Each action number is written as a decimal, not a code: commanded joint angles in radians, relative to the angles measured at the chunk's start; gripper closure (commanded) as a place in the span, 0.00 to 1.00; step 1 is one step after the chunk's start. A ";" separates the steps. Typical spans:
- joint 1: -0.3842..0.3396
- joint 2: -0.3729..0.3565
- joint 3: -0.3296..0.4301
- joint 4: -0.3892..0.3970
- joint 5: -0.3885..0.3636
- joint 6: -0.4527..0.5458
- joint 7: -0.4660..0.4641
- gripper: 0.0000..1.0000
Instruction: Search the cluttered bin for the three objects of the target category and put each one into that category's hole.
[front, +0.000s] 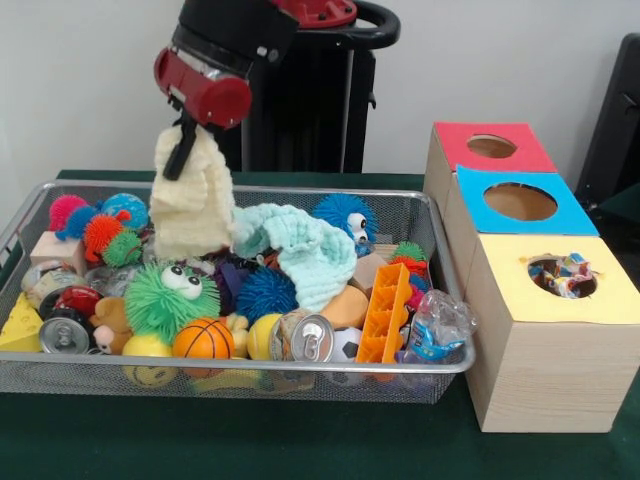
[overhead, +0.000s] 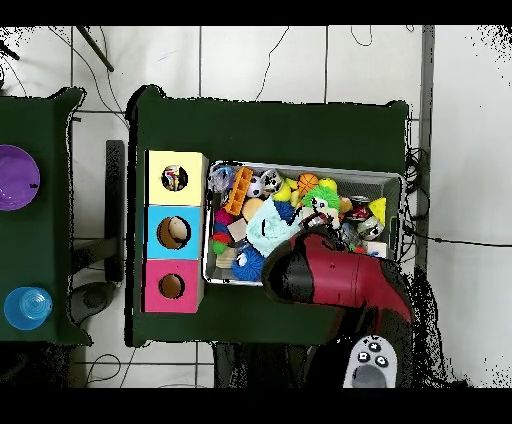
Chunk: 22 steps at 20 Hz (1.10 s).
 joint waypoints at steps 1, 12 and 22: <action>-0.065 -0.132 0.171 0.108 -0.063 0.159 -0.246 1.00; -0.095 -0.183 0.211 0.115 -0.101 0.208 -0.227 1.00; -0.027 -0.280 0.133 0.158 -0.118 0.321 -0.165 1.00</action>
